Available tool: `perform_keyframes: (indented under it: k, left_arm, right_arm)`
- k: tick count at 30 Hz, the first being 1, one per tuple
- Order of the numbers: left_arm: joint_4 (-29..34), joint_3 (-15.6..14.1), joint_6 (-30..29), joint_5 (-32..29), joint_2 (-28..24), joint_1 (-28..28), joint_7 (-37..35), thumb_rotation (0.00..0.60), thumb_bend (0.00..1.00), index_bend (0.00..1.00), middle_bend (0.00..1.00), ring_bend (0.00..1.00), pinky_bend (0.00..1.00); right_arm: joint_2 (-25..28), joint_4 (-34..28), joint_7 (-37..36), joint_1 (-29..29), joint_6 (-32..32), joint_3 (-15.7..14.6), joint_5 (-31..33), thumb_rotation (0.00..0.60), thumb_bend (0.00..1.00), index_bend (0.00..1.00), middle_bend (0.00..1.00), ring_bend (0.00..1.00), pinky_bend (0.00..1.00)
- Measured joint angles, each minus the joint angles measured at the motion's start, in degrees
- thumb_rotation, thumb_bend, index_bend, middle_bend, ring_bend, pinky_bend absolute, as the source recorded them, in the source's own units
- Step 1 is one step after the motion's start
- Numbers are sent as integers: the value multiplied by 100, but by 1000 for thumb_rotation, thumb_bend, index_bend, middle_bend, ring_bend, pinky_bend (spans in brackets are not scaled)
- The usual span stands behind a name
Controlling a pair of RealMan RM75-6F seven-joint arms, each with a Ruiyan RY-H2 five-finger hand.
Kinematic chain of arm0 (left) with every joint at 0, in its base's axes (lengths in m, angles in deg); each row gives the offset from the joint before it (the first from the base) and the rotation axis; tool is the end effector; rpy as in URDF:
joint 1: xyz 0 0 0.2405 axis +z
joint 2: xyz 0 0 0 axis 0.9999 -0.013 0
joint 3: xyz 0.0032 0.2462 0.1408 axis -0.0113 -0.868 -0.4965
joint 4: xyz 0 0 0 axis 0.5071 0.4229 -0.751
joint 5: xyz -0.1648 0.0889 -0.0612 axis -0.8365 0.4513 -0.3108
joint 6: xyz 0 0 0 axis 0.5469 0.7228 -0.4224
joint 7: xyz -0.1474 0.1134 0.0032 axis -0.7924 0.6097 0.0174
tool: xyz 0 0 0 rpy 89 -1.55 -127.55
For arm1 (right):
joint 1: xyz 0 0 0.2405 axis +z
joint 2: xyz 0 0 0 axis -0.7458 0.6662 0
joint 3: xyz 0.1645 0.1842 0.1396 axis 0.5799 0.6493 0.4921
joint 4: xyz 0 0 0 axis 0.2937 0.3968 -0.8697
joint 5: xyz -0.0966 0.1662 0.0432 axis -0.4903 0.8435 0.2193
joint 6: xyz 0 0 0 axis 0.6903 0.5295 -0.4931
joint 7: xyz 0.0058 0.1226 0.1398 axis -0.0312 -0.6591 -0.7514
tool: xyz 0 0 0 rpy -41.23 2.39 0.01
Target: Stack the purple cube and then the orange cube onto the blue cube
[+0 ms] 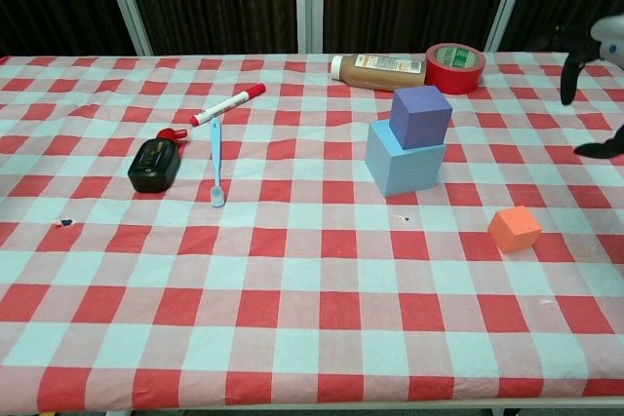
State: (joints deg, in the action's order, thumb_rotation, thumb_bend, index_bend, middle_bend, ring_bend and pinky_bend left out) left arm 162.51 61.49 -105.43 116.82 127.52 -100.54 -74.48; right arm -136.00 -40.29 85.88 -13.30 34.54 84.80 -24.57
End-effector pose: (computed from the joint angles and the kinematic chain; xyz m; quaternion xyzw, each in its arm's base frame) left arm -0.3104 0.2567 0.1614 -0.6319 -0.3693 -0.4425 0.5182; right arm -0.2129 -0.3224 0.0685 0.7183 -0.3314 0.2743 0.5467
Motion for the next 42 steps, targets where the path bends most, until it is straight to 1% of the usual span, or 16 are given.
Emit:
perform_keyframes:
  k: [5, 9, 15, 21, 26, 34, 38, 42]
  left_arm:
    - [-4, -12, -21, 12, -18, 17, -29, 600, 161, 153, 122, 65, 210]
    - [-31, -26, -28, 9, -11, 35, -71, 600, 161, 154, 122, 65, 210]
    - [-127, -27, -26, -27, 16, 53, -163, 600, 161, 154, 122, 65, 210]
    - [-235, -24, -11, -44, 50, 55, -249, 600, 161, 153, 122, 65, 210]
    - [-298, -29, -30, -48, 64, 73, -292, 600, 161, 153, 122, 65, 210]
    - [-265, -6, -37, -98, 32, 92, -239, 600, 161, 154, 122, 65, 210]
    - [-237, 4, -26, -107, 31, 87, -216, 600, 161, 153, 122, 65, 210]
    - [-227, 4, -15, -107, 31, 84, -208, 600, 161, 153, 122, 65, 210]
  right_arm:
    - [-315, 426, -132, -196, -167, -113, -68, 600, 101, 112, 393, 197, 204]
    - [-449, 710, -124, -212, -488, -146, -128, 600, 111, 112, 389, 197, 203]
    - [-532, 942, -54, -128, -1009, -155, -241, 600, 119, 112, 386, 197, 194]
    - [-619, 1049, 100, -112, -1206, -185, -372, 600, 122, 113, 386, 197, 187]
    - [-689, 1161, 109, -83, -1418, -145, -383, 600, 127, 119, 385, 197, 187]
    - [-861, 1387, 70, 4, -1729, 9, -342, 600, 151, 125, 387, 200, 186]
    - [-908, 1415, 55, 22, -1800, 71, -298, 600, 172, 144, 420, 223, 186]
    - [-906, 1404, 76, -13, -1792, 67, -290, 600, 188, 170, 462, 254, 188]
